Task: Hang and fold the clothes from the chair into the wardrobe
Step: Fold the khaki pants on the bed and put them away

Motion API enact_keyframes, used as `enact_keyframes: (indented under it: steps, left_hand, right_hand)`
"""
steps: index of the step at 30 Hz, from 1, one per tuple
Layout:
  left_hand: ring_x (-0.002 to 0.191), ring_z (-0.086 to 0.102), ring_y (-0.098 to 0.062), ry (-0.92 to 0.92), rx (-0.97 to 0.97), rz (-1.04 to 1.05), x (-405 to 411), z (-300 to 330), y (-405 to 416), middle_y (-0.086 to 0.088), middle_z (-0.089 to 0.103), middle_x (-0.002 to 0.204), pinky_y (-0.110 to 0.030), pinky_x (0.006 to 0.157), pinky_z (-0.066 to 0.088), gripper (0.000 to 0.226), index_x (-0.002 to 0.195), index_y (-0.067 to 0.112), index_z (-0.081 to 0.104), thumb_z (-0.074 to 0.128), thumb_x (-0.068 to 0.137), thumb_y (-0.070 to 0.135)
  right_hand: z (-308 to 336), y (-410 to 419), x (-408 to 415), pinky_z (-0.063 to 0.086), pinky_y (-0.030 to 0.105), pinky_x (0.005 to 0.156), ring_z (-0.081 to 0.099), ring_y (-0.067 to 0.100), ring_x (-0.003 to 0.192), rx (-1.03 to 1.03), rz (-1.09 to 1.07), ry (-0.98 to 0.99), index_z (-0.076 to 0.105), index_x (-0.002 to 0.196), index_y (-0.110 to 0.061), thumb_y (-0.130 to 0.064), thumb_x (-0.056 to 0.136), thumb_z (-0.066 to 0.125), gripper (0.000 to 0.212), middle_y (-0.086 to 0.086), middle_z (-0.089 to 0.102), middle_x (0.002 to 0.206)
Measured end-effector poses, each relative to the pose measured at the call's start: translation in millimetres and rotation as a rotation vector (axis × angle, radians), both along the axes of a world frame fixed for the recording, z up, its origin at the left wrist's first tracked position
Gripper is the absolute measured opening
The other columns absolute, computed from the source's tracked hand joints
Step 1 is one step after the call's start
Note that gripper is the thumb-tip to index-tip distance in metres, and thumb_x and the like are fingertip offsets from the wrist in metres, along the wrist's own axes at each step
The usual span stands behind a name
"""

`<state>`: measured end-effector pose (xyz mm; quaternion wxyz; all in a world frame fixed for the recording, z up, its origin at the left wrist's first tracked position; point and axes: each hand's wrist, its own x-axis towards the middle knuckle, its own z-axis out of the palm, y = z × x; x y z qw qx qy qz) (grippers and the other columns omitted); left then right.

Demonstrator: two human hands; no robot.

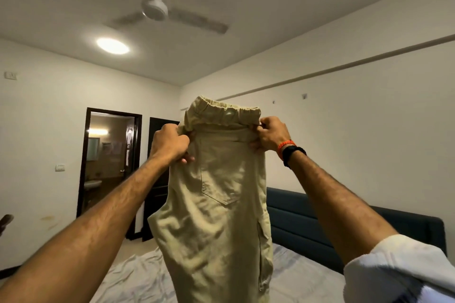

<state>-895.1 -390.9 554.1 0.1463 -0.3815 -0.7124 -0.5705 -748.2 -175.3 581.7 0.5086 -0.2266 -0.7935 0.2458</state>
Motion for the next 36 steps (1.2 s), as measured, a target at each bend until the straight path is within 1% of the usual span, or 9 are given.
enact_keyframes:
  steps: [4,7,10,17,23,27,31,34,36]
  left_hand:
    - [0.052,0.071,-0.029,-0.057,-0.001,-0.007,-4.0,-7.5,-7.6,-0.011,0.072,0.066,-0.041,0.061,0.062,0.010,0.087,0.016,0.064,0.056,0.092,0.014]
    - [0.052,0.071,-0.025,-0.055,-0.045,-0.014,-2.4,-16.7,-16.7,-0.011,0.072,0.076,-0.029,0.048,0.057,0.018,0.083,0.020,0.061,0.052,0.096,0.012]
    - [0.047,0.068,-0.022,-0.060,-0.033,0.001,-6.6,-24.9,-24.7,-0.010,0.068,0.077,-0.027,0.044,0.054,0.021,0.081,0.018,0.059,0.047,0.096,0.010]
    - [0.030,0.043,-0.013,-0.120,0.104,-0.059,-40.8,-38.2,-40.6,0.005,0.043,0.041,-0.022,0.044,0.032,0.028,0.066,0.015,0.052,0.060,0.093,0.022]
    - [0.035,0.044,-0.014,-0.168,0.034,-0.074,-63.7,-39.6,-35.6,-0.002,0.053,0.051,-0.022,0.041,0.034,0.024,0.074,0.009,0.061,0.065,0.092,0.024]
    - [0.042,0.065,-0.020,-0.421,-0.126,-0.129,-99.6,-84.0,-0.2,-0.017,0.065,0.070,-0.026,0.034,0.048,0.012,0.089,0.002,0.056,0.052,0.098,0.007]
    - [0.060,0.070,-0.037,-0.481,-0.244,-0.169,-152.6,-123.2,44.3,-0.025,0.065,0.086,-0.050,0.060,0.060,0.021,0.098,-0.003,0.056,0.040,0.088,-0.012]
    - [0.097,0.064,-0.034,-0.245,-0.210,-0.060,-189.4,-90.8,70.0,-0.014,0.060,0.105,-0.047,0.089,0.054,0.034,0.115,0.006,0.054,0.042,0.085,-0.007]
    - [0.105,0.053,-0.028,-0.107,-0.103,-0.069,-194.8,-56.9,73.1,-0.007,0.054,0.105,-0.043,0.093,0.048,0.034,0.116,0.012,0.050,0.045,0.089,-0.008]
  right_hand:
    - [-8.7,-20.9,4.8,0.061,0.048,0.070,0.072,0.037,0.078,-0.023,0.026,-0.053,0.061,0.079,-0.013,-0.028,0.094,0.062,0.022,0.014,0.072,0.087]
    - [-20.5,-35.4,8.1,0.059,0.034,0.053,0.072,0.033,0.073,-0.120,0.139,-0.071,0.062,0.098,-0.009,-0.030,0.098,0.058,0.022,0.009,0.067,0.090]
    - [-32.6,-51.0,9.7,0.041,0.020,0.036,0.068,0.022,0.057,-0.213,0.279,-0.022,0.057,0.103,-0.010,-0.032,0.100,0.055,0.022,0.002,0.062,0.081]
    - [-41.9,-74.6,13.8,0.042,0.018,0.036,0.063,0.012,0.046,-0.197,0.455,-0.009,0.063,0.109,-0.004,-0.028,0.100,0.057,0.027,0.002,0.065,0.082]
    - [-56.3,-55.7,-20.4,0.043,0.018,0.035,0.066,0.012,0.048,-0.243,0.458,-0.040,0.060,0.100,-0.006,-0.024,0.101,0.055,0.019,0.006,0.061,0.080]
    - [-105.1,-23.9,-77.6,0.061,0.032,0.052,0.071,0.024,0.059,-0.451,0.481,-0.134,0.056,0.092,-0.003,-0.018,0.102,0.053,0.018,0.015,0.065,0.078]
    - [-146.9,44.4,-155.6,0.061,0.051,0.070,0.071,0.037,0.085,-0.453,0.320,-0.288,0.059,0.099,-0.001,-0.016,0.097,0.051,0.017,0.024,0.069,0.102]
    - [-121.1,79.4,-203.3,0.056,0.040,0.084,0.066,0.024,0.093,-0.230,0.193,-0.145,0.063,0.105,-0.015,-0.015,0.089,0.049,0.021,0.008,0.069,0.112]
    - [-83.6,58.0,-198.9,0.045,0.028,0.080,0.055,0.016,0.090,-0.047,0.145,0.059,0.061,0.109,-0.010,-0.007,0.096,0.046,0.020,-0.001,0.062,0.104]
